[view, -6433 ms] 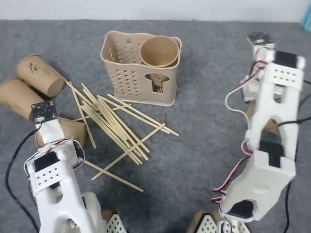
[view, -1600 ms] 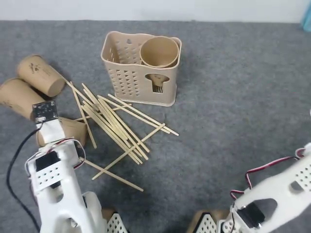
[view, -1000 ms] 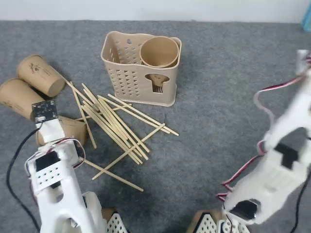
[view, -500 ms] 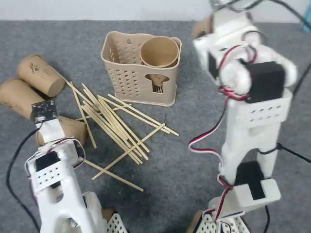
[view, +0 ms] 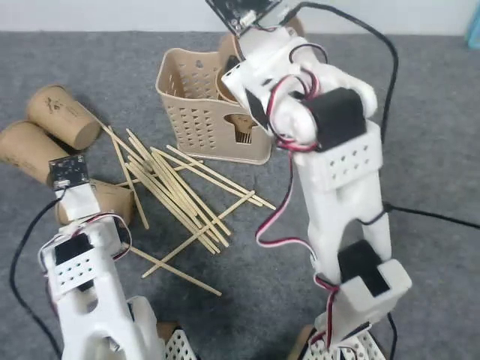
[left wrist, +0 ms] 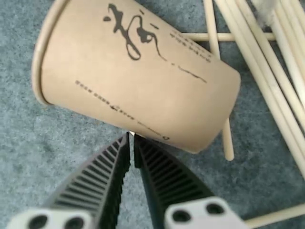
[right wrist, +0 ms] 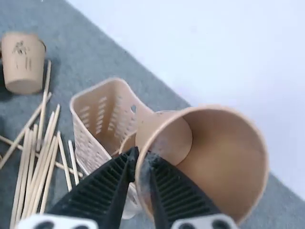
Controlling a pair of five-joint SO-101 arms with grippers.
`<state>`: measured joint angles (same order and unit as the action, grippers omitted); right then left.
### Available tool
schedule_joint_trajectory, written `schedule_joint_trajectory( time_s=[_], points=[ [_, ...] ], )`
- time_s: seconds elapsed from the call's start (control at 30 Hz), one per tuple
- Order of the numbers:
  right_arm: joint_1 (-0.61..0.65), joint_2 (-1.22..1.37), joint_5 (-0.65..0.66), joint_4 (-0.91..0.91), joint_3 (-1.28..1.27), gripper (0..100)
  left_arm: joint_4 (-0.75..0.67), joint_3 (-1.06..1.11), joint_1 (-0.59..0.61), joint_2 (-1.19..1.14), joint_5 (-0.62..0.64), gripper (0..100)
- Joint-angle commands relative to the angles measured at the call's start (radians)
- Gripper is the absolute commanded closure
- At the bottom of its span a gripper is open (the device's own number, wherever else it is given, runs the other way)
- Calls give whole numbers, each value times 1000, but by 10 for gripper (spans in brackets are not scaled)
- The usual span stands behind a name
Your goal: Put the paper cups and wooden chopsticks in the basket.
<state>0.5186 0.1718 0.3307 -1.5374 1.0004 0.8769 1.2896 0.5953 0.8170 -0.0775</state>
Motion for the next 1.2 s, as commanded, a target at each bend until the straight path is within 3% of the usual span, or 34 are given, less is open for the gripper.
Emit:
schedule_joint_trajectory(
  time_s=[0.0,0.6,0.83,1.03,1.17],
  points=[
    [-15,18,61,2,-2,991,-20,-13,2,3,-3,987],
    [-10,151,137,-39,-12,987,-20,-15,0,3,-3,987],
    [-10,147,130,-1,0,790,-20,-15,0,3,-3,987],
    [5,79,127,-79,109,783,-20,-15,0,3,-3,987],
    [-15,36,49,-176,180,786,-20,-15,0,3,-3,987]
  ],
)
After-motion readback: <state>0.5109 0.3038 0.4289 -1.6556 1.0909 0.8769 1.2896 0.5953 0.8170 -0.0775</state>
